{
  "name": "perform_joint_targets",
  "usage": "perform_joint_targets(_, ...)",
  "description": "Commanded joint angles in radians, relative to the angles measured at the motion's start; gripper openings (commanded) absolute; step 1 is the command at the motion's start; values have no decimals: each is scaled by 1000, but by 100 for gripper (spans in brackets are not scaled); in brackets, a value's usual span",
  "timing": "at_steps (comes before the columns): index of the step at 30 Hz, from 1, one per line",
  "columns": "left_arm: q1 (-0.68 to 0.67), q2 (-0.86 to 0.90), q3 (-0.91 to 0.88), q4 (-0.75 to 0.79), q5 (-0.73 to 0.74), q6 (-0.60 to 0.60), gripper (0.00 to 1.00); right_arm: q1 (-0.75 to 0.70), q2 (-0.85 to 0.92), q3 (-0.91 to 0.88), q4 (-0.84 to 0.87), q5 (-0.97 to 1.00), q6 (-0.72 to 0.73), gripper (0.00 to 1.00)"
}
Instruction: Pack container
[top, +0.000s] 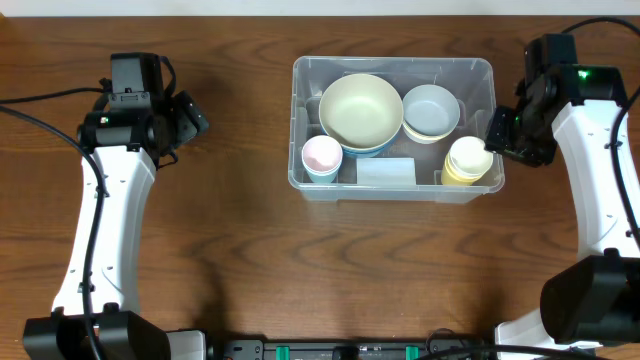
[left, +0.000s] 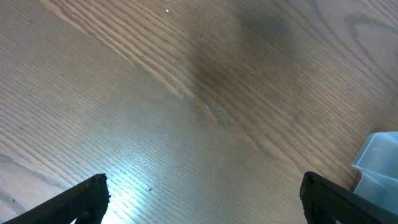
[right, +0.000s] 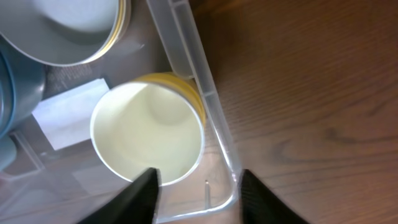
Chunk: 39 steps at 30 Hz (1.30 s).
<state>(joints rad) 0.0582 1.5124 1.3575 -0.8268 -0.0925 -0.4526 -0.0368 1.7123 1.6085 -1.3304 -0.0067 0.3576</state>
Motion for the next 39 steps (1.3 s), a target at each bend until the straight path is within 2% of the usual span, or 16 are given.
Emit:
perform_joint_targets(1,5,-16,21,-3,-5,-13,98,-8,8,-2,0,2,-6,60)
perform_joint_targets(6,5,-16,21,-2,-5,-13,98,-8,3,51,-22,3,-23,88)
perform_joint_targets(7,5,-16,21,-2,-5,-13,98,-8,1,77,-35,3,-23,96)
perform_joint_targets(8,5,-16,21,-2,-5,-13,98,-8,-2,104,-46,3,-23,99)
perform_joint_targets(14,5,-16,21,-3,-5,-13,98,-9,-5,326,-152,23,-23,99)
perform_joint_targets(21,5,-16,21,-3,-5,-13,98,-19,-7,540,-262,235,53,99)
perform_joint_targets(24,5,-16,21,-3,-5,-13,98,-51,-7,557,-270,273,76,99)
perform_joint_targets(29,5,-16,21,-3,-5,-13,98,-183,-5,532,-271,270,126,99)
perform_joint_targets(34,5,-16,21,-3,-5,-13,98,-316,-5,502,-278,171,110,99)
perform_joint_targets(39,5,-16,21,-3,-5,-13,98,-339,-5,497,-303,129,98,99)
